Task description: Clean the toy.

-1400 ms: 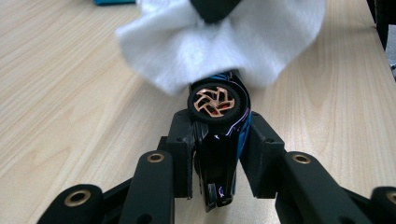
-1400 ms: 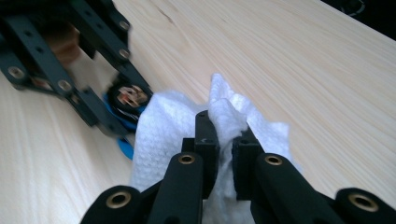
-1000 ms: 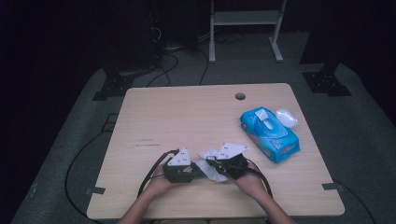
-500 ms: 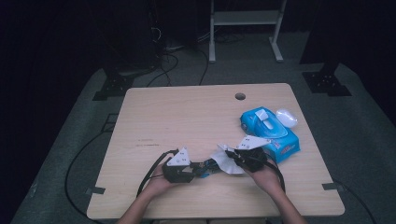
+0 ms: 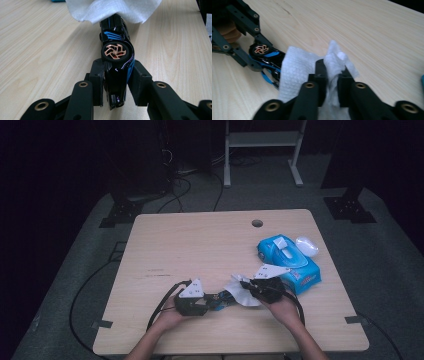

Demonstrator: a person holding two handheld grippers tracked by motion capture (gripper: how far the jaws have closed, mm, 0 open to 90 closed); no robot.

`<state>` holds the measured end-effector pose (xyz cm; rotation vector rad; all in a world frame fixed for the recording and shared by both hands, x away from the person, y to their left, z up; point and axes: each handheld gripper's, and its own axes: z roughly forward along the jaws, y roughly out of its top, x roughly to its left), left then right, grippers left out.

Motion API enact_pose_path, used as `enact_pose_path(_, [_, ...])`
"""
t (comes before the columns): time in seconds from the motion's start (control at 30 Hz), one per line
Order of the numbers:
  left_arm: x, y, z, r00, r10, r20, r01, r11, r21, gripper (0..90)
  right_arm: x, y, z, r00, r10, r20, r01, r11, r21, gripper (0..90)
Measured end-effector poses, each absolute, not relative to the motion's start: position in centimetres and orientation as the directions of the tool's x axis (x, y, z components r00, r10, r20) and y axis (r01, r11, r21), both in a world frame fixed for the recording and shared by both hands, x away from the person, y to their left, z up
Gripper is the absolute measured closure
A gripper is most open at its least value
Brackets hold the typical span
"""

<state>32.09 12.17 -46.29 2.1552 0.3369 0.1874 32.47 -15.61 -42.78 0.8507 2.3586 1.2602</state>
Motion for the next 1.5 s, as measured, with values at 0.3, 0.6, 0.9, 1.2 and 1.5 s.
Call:
enact_pose_path(0.3, [32.1, 12.1, -46.3, 0.95, 0.313, 0.001, 0.176, -0.534, 0.827, 66.8, 32.1, -13.7, -42.7, -0.818, 0.574, 0.021, 0.332, 0.443, 0.833, 54.2])
enact_pose_path(0.6, [32.1, 12.2, -46.3, 0.951, 0.31, 0.005, 0.173, -0.542, 0.822, 67.0, 31.9, -13.8, -43.0, -0.794, 0.6, -0.101, 0.266, 0.492, 0.829, 79.9])
enact_pose_path(0.9, [32.2, 12.2, -46.3, 0.951, 0.309, 0.006, 0.171, -0.541, 0.823, 67.1, 32.5, -16.3, -42.7, -0.747, 0.663, -0.045, 0.348, 0.447, 0.824, 82.5])
enact_pose_path(1.2, [32.0, 12.1, -46.2, 0.949, 0.314, 0.025, 0.163, -0.557, 0.814, 68.4, 31.8, -14.7, -42.6, -0.786, 0.615, -0.058, 0.309, 0.472, 0.826, 82.6])
enact_pose_path(1.5, [32.3, 12.3, -46.2, 0.948, 0.317, 0.008, 0.177, -0.551, 0.815, 69.9, 31.9, -16.6, -42.5, -0.741, 0.67, -0.034, 0.351, 0.431, 0.831, 82.8])
